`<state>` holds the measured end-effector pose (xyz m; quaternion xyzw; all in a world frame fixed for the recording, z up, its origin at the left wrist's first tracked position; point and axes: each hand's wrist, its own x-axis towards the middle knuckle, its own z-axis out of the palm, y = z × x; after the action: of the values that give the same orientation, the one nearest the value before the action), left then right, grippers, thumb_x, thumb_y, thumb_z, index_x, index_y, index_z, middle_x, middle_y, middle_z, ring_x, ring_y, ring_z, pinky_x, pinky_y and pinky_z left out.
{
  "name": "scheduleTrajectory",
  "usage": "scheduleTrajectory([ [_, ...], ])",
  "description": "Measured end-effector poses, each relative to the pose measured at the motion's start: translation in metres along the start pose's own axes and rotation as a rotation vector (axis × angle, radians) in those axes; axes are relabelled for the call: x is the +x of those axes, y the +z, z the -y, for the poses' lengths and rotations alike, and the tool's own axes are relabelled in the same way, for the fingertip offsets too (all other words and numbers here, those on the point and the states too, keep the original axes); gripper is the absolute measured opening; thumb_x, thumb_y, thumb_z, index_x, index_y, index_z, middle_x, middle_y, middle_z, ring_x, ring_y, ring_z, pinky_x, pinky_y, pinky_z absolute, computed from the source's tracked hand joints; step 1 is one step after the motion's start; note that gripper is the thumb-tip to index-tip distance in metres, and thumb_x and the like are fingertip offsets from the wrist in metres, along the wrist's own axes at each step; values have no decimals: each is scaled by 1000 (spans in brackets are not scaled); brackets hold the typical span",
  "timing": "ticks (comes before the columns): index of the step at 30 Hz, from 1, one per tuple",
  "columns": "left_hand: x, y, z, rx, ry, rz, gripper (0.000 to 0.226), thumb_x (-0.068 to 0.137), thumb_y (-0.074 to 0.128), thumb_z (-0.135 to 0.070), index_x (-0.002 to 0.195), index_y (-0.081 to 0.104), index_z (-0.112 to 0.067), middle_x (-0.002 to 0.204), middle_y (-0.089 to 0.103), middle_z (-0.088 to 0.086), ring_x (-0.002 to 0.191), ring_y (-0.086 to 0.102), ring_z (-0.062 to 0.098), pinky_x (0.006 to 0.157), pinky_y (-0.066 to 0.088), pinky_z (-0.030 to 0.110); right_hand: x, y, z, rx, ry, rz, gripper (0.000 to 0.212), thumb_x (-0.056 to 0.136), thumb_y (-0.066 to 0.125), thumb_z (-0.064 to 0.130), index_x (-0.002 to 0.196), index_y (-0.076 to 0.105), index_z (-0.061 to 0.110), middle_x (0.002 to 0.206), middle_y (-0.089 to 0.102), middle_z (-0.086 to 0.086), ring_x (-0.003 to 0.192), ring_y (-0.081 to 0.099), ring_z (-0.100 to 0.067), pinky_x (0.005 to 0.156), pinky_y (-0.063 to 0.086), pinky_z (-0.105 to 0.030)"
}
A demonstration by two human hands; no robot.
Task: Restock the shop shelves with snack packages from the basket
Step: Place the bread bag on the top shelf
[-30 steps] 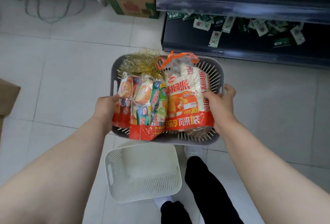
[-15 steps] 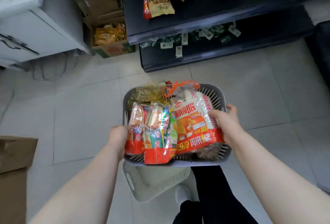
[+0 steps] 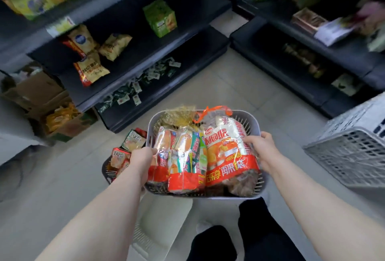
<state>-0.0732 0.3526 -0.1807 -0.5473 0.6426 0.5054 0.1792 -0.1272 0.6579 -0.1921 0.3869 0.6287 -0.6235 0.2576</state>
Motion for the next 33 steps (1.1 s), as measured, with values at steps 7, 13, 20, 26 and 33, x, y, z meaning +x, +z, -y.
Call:
scheduleTrajectory([
  [7,-78,151,-77,242,150,72,33,82,66,-17,110,58,-1,96,69,19,84,69,37,83,57,49,22,-161,21,230,-23,-174,63,61,74,17,117,47,8,102,67,-23,82,71,-38,66,59,-51],
  [13,-145,318,-138,360,269,215,28,73,70,-14,97,67,1,91,72,19,80,71,37,81,58,52,42,-316,59,351,-17,-303,54,77,71,11,122,40,13,101,66,-23,78,72,-36,56,59,-43],
  [20,-217,495,-187,480,400,413,9,83,63,-6,87,64,2,78,63,17,71,62,31,75,54,42,62,-467,104,484,-94,-523,59,70,70,9,124,46,10,101,67,-23,74,71,-35,53,56,-38],
  [26,-251,624,-231,680,456,582,22,84,64,-8,102,65,4,99,70,22,89,69,38,84,58,46,87,-556,127,552,-58,-701,34,72,68,3,104,56,5,97,67,-21,75,67,-30,58,49,-30],
  [33,-288,728,-246,783,455,666,28,85,74,-13,102,61,4,79,67,15,66,65,28,56,52,33,118,-630,135,613,4,-811,28,74,64,3,100,53,6,92,64,-19,69,62,-27,54,45,-28],
])
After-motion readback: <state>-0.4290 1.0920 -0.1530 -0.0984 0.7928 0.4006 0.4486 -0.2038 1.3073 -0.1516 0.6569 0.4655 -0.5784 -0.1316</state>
